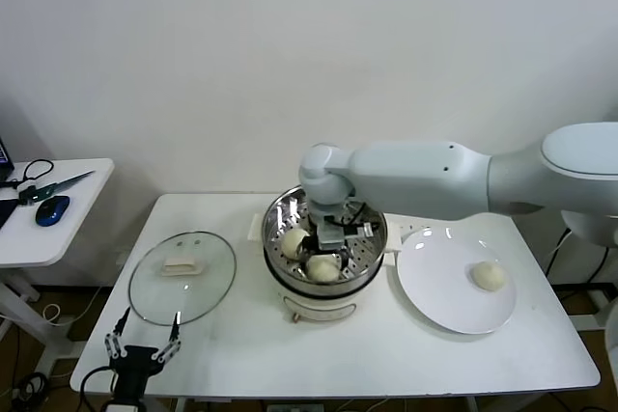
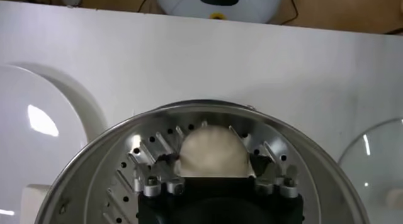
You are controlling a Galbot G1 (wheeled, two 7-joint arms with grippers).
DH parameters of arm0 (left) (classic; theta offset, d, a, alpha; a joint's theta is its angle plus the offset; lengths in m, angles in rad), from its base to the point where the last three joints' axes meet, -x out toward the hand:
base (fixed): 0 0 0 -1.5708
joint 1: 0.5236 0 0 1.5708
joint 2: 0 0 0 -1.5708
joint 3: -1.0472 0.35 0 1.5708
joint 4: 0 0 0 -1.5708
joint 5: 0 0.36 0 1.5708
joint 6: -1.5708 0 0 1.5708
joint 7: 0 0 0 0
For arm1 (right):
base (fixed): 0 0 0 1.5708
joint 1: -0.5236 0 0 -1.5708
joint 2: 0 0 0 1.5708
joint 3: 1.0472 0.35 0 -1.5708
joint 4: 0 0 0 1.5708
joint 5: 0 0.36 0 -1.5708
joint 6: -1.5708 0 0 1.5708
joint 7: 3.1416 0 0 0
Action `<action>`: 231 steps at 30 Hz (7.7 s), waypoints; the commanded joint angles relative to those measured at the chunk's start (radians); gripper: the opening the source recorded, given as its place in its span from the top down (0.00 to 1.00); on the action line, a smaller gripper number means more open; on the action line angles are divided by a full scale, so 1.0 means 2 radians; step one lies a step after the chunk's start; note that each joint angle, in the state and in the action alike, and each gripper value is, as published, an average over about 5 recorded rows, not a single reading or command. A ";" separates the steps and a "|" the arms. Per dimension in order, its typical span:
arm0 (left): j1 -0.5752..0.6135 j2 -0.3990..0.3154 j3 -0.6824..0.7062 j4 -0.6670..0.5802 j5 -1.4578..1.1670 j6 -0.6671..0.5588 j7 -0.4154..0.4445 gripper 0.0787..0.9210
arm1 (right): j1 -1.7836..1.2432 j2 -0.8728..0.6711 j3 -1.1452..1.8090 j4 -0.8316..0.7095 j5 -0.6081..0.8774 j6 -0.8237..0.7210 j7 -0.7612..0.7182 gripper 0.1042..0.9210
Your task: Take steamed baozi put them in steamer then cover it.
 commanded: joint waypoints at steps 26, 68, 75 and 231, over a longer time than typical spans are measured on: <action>0.008 0.005 0.001 -0.013 -0.002 -0.003 0.000 0.12 | 0.093 -0.272 -0.024 -0.058 0.272 -0.309 0.041 0.12; 0.001 -0.004 -0.003 -0.002 -0.007 0.013 0.000 0.12 | -0.342 -0.303 0.366 -0.255 -0.026 -0.233 0.007 0.12; 0.000 -0.004 -0.002 0.001 -0.003 0.013 0.000 0.12 | -0.339 -0.285 0.362 -0.272 -0.032 -0.228 0.007 0.12; -0.007 0.020 -0.007 -0.066 0.425 -0.002 -0.042 0.12 | -0.900 -0.224 0.963 0.177 0.334 -0.232 0.513 0.12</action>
